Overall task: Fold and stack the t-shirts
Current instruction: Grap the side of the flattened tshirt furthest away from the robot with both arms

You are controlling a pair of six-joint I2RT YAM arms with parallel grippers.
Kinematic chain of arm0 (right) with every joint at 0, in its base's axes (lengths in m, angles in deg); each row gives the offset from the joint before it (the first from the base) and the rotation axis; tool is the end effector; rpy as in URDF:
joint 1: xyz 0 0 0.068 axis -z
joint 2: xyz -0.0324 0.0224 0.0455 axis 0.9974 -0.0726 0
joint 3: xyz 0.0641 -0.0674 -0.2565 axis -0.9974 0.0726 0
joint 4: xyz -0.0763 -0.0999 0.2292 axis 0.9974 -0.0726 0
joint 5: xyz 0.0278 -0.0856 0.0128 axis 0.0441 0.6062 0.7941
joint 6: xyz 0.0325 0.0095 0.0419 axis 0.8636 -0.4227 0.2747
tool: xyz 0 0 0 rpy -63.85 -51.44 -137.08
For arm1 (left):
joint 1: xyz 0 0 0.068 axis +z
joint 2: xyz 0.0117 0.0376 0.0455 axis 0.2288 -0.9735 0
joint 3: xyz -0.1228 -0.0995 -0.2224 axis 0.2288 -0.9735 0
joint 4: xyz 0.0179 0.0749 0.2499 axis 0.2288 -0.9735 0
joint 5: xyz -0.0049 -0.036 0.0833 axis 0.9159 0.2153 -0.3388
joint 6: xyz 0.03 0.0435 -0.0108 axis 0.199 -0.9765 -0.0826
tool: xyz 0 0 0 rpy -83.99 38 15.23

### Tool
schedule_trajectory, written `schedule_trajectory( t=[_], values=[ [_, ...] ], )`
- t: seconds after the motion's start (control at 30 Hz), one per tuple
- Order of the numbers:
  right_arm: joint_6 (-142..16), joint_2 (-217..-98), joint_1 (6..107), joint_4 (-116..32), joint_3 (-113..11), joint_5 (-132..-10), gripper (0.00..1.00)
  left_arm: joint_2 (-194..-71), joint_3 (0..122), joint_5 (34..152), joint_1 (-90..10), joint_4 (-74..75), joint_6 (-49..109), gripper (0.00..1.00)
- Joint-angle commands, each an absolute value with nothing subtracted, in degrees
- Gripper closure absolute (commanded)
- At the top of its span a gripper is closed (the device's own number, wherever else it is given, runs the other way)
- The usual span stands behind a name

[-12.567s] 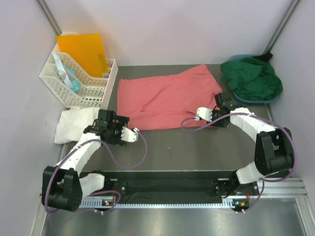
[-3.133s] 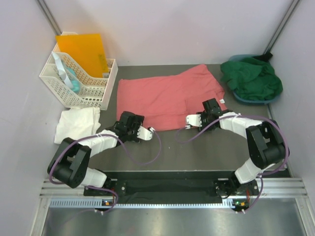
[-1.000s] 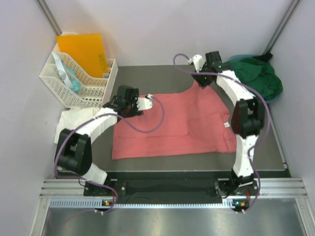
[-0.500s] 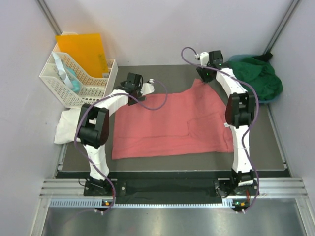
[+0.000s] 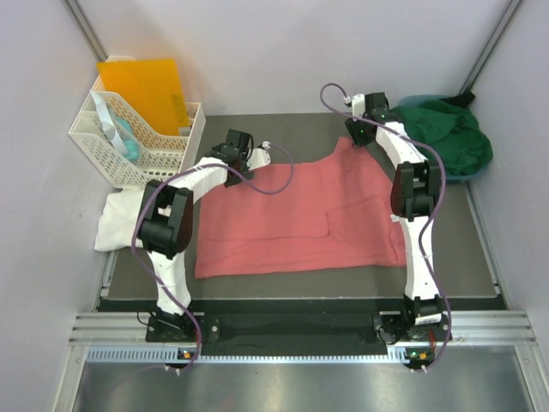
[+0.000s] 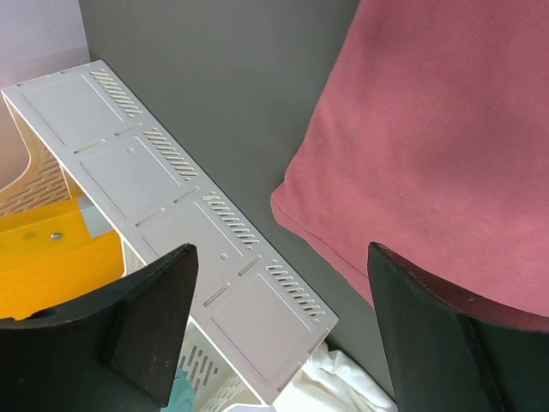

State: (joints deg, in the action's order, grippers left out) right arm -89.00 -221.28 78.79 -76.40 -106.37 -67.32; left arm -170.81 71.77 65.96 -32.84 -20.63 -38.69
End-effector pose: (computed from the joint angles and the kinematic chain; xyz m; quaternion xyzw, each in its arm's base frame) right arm 0.5561 0.0714 0.1816 -0.2240 0.9081 -0.0029 0.3538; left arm 0.4148 -0.1354 0.2005 0.5285 0.7616 0.2562 0.2740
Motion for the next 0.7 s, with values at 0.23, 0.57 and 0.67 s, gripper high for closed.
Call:
schedule_trajectory(
  t=[0.23,0.57,0.67],
  values=[
    [-88.1,-218.83,77.57,-68.21,-109.14,-69.64,0.5,-167.15,71.54,64.84,-33.79,-23.71,-38.76,0.16],
    [-88.19,-223.24,76.69,-70.06,-109.16,-68.05,0.5,-166.19,71.37,64.14,-34.85,-24.24,-39.55,0.17],
    [-87.93,-223.07,76.34,-70.85,-108.29,-68.23,0.5,-165.75,71.37,64.14,-34.94,-24.24,-39.73,0.17]
  ],
)
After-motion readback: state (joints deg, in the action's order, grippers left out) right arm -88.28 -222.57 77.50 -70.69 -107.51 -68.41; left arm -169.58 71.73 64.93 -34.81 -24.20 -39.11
